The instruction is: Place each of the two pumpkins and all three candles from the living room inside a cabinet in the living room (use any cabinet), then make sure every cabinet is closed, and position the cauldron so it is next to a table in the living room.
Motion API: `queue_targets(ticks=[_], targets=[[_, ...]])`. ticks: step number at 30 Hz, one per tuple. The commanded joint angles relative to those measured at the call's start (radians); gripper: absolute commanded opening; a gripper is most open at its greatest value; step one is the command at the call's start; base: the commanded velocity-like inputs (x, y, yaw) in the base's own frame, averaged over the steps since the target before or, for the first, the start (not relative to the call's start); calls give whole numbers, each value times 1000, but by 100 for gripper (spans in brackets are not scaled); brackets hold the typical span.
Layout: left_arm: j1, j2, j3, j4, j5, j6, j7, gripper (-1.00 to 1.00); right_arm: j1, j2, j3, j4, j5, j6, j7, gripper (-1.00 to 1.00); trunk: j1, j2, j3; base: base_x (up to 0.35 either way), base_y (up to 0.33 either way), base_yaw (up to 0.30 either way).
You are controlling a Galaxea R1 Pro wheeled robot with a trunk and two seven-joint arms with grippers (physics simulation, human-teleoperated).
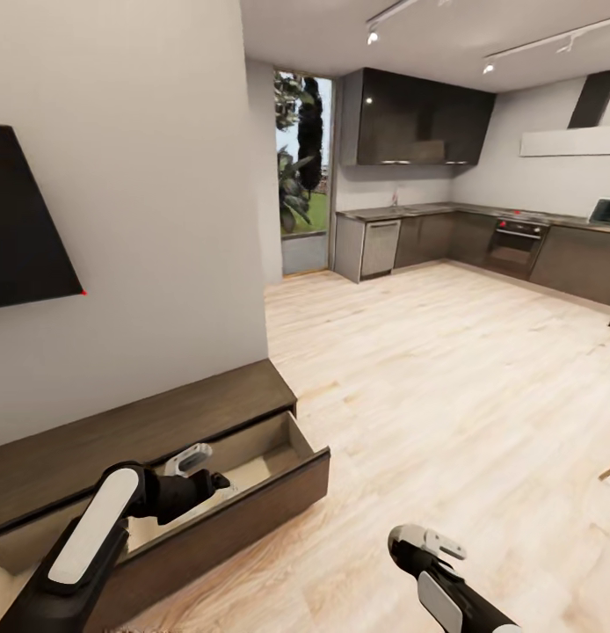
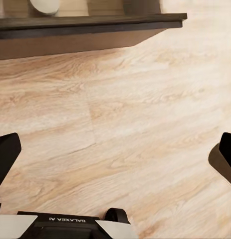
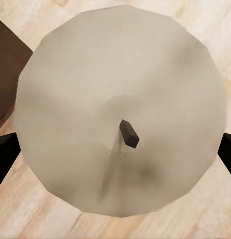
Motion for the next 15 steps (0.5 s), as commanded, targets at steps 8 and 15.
queue_targets(ticks=[8,15], targets=[[-1,1,-2,0,9,0,10,100,-1,-1,9,-3,-6,0,-8,-100,0,-1,-1,20,-75,291],[-1,1,-2,-1,9,0,8,100,-1,-1,9,-3,-4,0,-8,-100,0,-1,-1,0,-23,291]])
